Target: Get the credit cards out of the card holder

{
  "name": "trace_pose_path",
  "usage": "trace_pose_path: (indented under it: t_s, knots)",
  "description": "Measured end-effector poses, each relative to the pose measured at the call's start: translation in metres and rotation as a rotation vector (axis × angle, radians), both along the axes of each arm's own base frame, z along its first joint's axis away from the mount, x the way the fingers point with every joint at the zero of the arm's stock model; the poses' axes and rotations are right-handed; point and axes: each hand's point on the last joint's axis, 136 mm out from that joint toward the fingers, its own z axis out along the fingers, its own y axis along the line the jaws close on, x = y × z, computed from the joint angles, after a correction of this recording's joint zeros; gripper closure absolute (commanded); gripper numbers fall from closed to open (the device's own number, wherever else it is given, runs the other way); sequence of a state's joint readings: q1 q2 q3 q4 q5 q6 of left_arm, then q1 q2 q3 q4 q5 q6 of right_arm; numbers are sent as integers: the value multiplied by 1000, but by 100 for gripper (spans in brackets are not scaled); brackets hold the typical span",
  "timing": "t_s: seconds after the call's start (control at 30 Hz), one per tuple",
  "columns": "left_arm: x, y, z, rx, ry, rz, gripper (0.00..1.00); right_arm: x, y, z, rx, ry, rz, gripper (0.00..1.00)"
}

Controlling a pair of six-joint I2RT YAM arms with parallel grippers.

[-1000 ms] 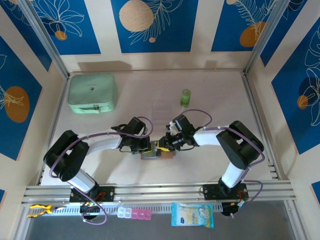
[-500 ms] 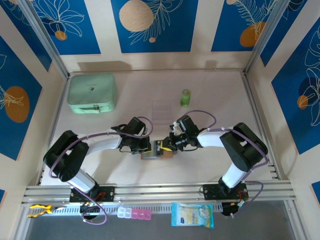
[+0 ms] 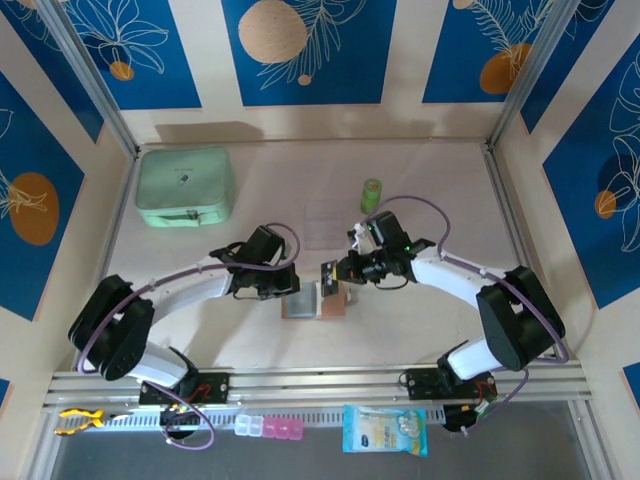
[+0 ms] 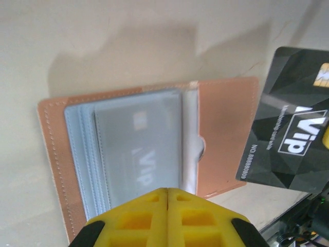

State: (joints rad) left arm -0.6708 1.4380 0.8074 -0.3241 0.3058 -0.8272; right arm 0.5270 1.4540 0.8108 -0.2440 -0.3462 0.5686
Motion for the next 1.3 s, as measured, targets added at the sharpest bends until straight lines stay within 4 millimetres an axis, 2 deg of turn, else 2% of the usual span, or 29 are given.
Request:
trace_pose_path:
  t_s: [0.17,0.27,0.37,0.53,0.77,1.0,1.3]
  knots:
    - [19,18,14,-17,-38,61,92,27,-4,29,-122,-232,144,99]
    - [27,29,16,-18,-41,95,92,48,-6,37,-213,-345,243,100]
    - [32,41,17,-14,-39,120,92,69,-7,37,-307,-438,364,100]
    - [38,56,23,-20,-47,152,91,92,-6,31,-448,-552,590,100]
    - [42,66,30,-33,-56,173,90,124,8,38,-513,-649,811,100]
    - [43,70,34,-48,-59,184,90,138,16,25,-522,-630,938,100]
    - [45,73,34,-52,-58,189,90,131,15,6,-503,-545,1041,100]
